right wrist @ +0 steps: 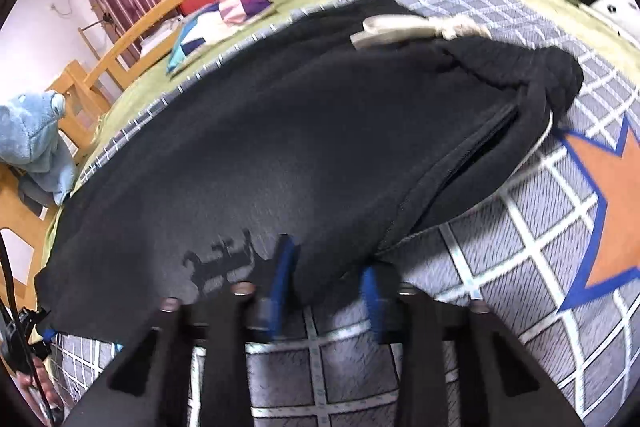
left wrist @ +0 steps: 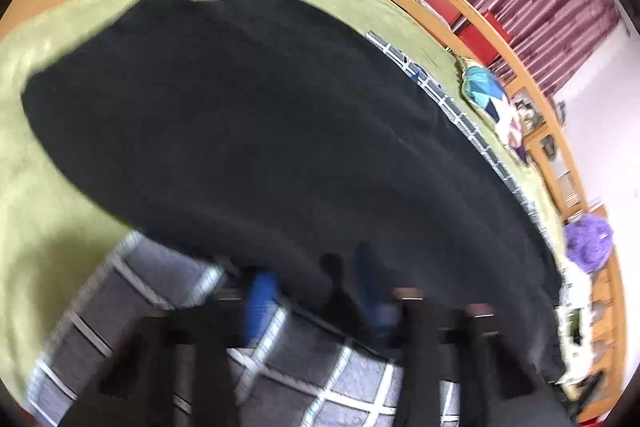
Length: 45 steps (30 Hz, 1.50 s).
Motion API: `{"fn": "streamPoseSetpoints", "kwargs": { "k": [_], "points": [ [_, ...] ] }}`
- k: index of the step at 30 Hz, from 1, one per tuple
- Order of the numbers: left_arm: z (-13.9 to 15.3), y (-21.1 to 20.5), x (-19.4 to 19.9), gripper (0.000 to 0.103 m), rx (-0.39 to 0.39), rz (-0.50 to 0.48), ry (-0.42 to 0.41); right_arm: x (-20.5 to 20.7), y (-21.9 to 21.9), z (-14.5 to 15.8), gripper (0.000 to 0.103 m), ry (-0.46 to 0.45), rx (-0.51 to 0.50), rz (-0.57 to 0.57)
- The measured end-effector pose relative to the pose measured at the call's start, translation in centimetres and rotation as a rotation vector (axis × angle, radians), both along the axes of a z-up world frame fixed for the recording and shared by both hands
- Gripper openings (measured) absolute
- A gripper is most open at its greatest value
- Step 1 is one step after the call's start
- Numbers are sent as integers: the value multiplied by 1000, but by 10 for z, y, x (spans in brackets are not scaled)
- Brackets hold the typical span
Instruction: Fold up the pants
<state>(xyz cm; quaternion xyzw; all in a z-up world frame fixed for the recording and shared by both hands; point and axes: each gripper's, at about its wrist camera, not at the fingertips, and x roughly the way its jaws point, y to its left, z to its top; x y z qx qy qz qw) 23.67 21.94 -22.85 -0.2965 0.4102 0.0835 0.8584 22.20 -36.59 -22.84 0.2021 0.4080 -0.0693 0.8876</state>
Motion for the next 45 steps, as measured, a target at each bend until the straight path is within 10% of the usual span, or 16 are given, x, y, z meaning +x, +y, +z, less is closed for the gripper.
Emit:
{"fn": "streamPoseSetpoints", "kwargs": {
  "k": [6,19,36,38,40,45],
  "points": [
    [39,10,13,12,-26,-28,-106,12,11,46,19,-84,-74,49],
    [108,-7,103,12,183,-27,-220,108,13,105,17,-196,-137,92],
    [60,-38,228,11,314,-51,-118,246,25,39,27,-48,-204,92],
    [59,-41,223,19,317,-65,-115,245,27,29,34,-20,-221,105],
    [59,-43,215,50,293,-105,-100,236,28,28,46,-11,-216,116],
    [69,-56,169,68,311,-156,-93,190,37,38,52,-22,-212,173]
  ]
}}
